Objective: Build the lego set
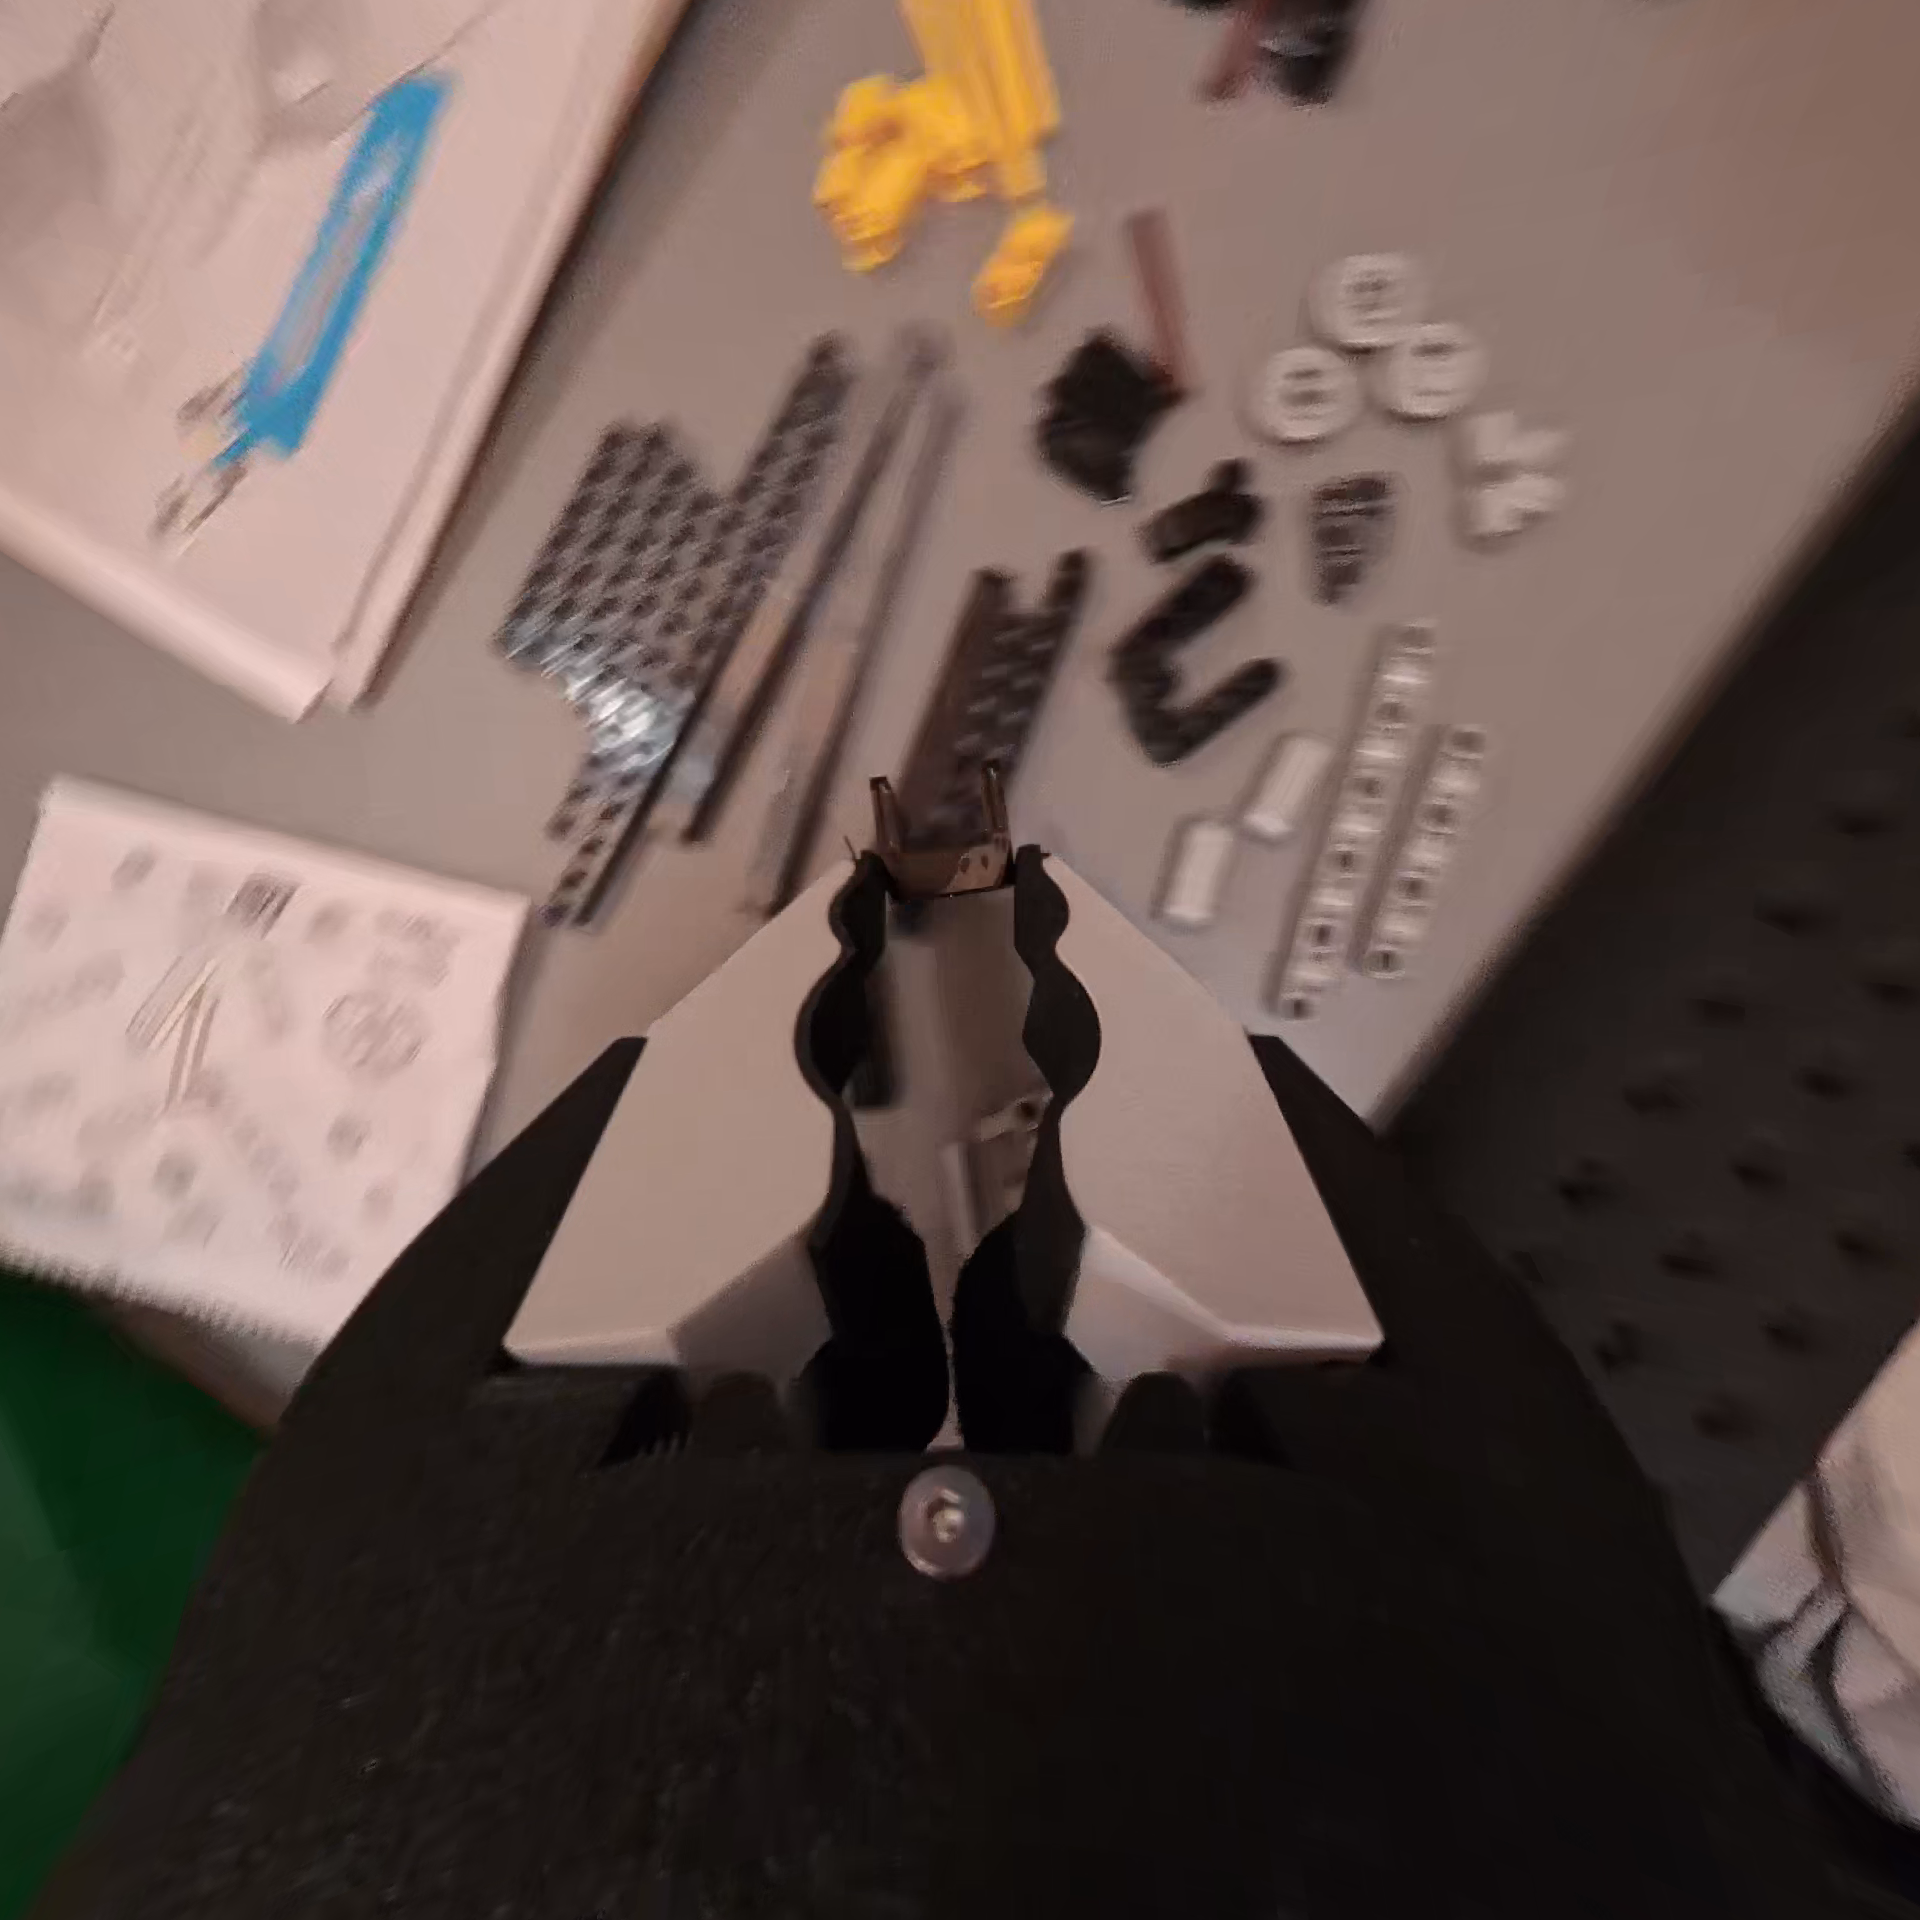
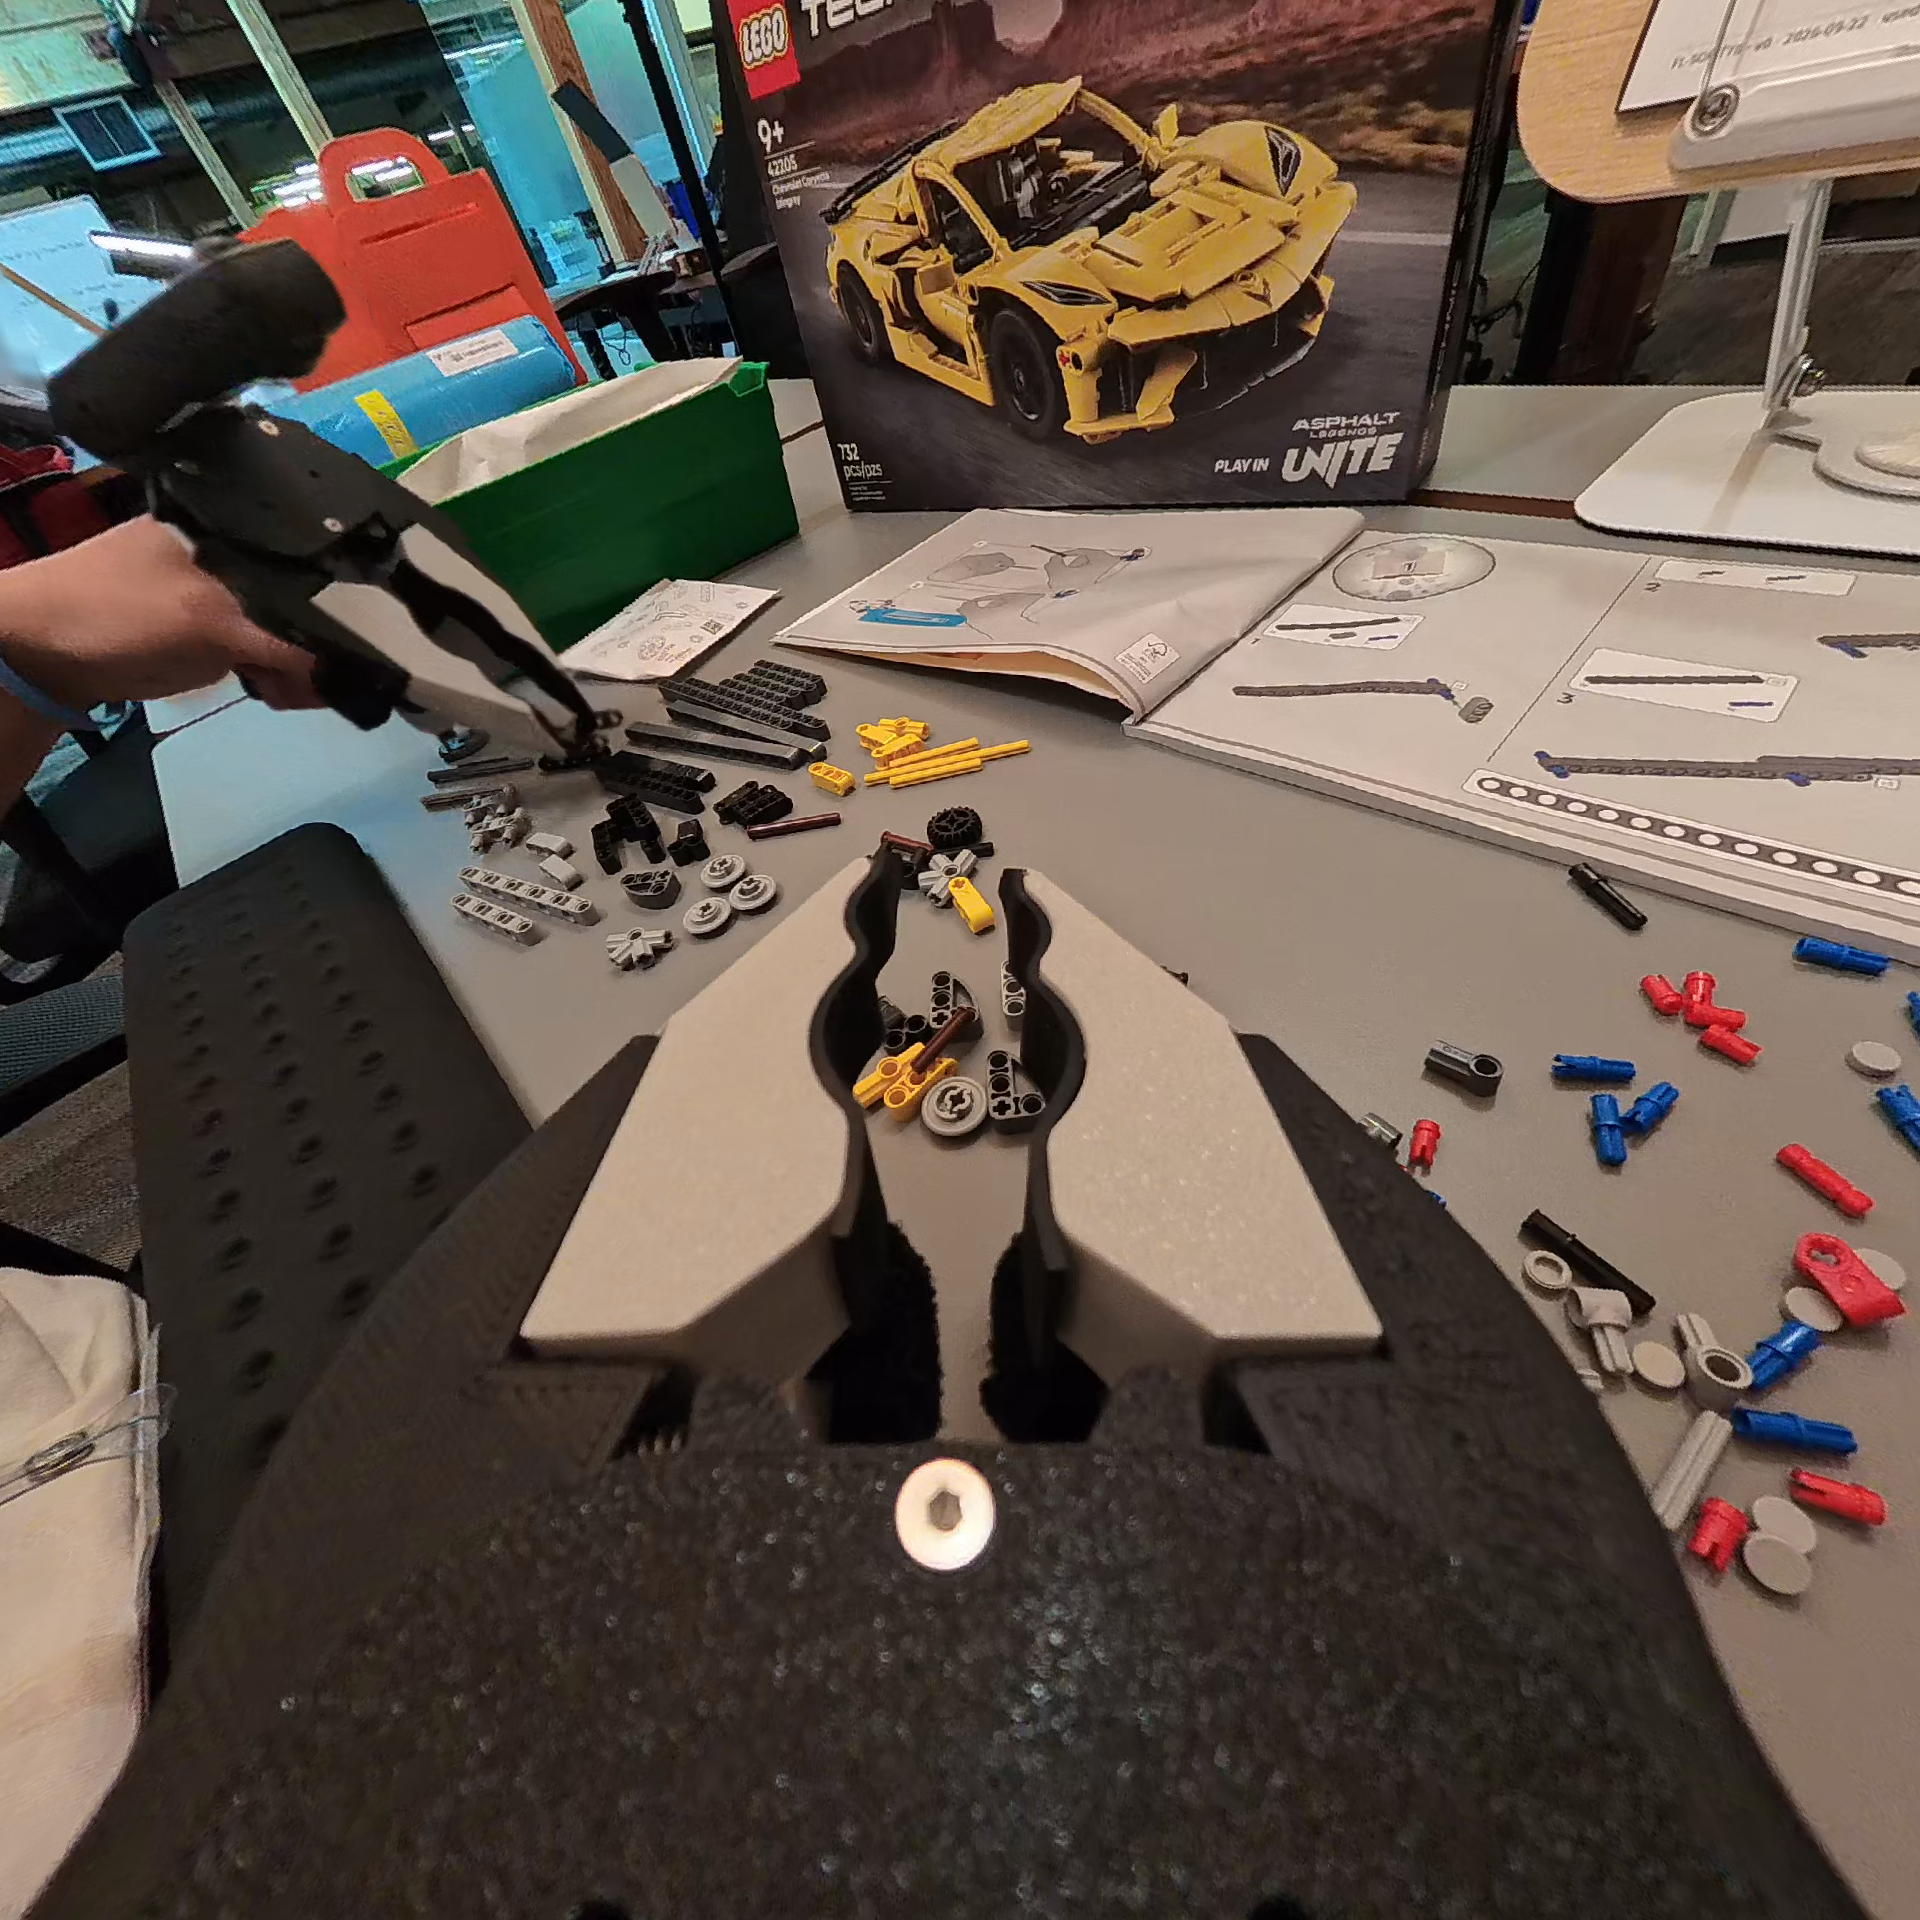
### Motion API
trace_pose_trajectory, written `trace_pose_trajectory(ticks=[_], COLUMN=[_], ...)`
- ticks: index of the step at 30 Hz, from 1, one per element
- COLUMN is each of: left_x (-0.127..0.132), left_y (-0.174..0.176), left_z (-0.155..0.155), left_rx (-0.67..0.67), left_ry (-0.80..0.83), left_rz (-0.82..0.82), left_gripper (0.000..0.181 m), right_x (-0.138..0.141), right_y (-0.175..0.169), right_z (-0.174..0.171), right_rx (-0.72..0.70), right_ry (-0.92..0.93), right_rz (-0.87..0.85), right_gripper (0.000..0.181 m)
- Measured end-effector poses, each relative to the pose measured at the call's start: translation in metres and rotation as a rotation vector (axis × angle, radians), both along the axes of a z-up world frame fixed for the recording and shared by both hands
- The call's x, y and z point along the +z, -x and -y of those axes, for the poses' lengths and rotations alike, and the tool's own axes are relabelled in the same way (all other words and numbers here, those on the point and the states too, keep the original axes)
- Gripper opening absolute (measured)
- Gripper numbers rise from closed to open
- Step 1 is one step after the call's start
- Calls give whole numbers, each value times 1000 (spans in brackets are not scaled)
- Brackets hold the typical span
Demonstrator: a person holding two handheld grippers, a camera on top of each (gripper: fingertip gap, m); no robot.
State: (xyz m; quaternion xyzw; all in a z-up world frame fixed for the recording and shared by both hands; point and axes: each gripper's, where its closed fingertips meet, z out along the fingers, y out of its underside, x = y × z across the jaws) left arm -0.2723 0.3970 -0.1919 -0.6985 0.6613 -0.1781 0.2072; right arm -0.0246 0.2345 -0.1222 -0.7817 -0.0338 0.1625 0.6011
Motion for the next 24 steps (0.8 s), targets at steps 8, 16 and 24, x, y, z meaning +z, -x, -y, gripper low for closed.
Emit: trace_pose_trajectory(ticks=[8,16,24], left_x=[-3,5,9], left_y=[-14,6,29], left_z=[23,6,-44], left_rx=[-101,-25,171], left_ry=[-20,-75,-156], left_rz=[-52,-37,-106], left_gripper=[23,23,23], right_x=[1,0,0], right_y=[0,2,1], right_z=[0,0,0], right_rx=[1,5,1], right_ry=[-5,1,-4], right_rz=[-3,9,7], right_gripper=[20,20,20])
